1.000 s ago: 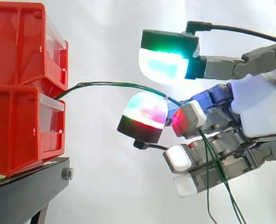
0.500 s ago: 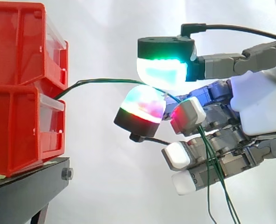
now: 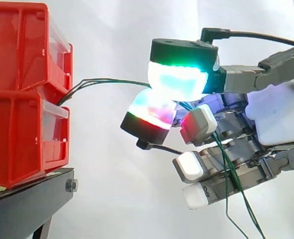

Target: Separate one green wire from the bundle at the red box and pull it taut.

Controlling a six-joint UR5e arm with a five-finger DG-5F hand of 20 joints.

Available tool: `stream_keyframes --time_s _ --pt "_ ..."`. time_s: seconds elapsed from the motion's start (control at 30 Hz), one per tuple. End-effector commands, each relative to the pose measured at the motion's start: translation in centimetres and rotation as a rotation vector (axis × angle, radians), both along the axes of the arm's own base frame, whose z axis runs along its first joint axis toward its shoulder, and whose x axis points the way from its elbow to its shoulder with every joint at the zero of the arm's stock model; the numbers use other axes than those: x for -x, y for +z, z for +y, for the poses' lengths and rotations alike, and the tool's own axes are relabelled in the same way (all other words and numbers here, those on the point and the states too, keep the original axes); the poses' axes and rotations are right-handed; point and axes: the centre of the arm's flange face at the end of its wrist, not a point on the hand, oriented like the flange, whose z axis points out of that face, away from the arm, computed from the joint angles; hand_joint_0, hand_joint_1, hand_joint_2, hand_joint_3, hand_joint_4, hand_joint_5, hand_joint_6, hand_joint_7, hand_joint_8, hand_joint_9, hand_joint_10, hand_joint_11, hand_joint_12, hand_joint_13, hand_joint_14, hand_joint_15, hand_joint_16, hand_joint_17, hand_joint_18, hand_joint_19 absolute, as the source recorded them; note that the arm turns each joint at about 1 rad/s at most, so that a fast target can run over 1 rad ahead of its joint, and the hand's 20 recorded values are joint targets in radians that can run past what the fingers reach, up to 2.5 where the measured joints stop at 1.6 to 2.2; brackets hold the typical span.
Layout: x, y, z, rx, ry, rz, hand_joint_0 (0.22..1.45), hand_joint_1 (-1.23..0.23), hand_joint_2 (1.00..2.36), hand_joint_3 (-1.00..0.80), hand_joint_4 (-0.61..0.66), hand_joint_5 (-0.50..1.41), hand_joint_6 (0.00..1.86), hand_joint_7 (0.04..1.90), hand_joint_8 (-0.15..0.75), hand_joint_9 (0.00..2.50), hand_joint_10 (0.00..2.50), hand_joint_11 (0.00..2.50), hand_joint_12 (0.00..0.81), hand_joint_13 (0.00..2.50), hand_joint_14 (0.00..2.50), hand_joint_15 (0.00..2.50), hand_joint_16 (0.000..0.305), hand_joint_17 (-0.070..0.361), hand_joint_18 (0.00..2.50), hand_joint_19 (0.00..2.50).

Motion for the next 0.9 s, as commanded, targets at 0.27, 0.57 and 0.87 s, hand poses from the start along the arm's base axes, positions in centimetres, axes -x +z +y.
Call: stream_keyframes --time_s 0.27,0.57,0.87 --pt "0.0 -0.02 -0.03 0.0 0.0 0.001 0.62 -0.81 1.0 -0.5 0.07 -0.2 0.92 0.93 0.252 1.26 0.02 1.06 0.356 1.14 0.02 0.57 0.047 0.106 0.88 0.49" --pt "0.0 0.08 -0.37 0.0 -0.003 0.001 0.6 -0.6 1.0 -0.5 0.08 -0.2 0.91 0.97 0.26 1.29 0.02 1.05 0.371 1.16 0.02 0.57 0.049 0.11 0.89 0.51" --pt "-0.01 0.08 -0.49 0.0 -0.004 0.001 0.65 -0.74 1.01 -0.33 -0.01 -0.2 0.93 0.98 0.268 1.24 0.02 1.04 0.368 1.12 0.02 0.57 0.049 0.111 0.89 0.51"
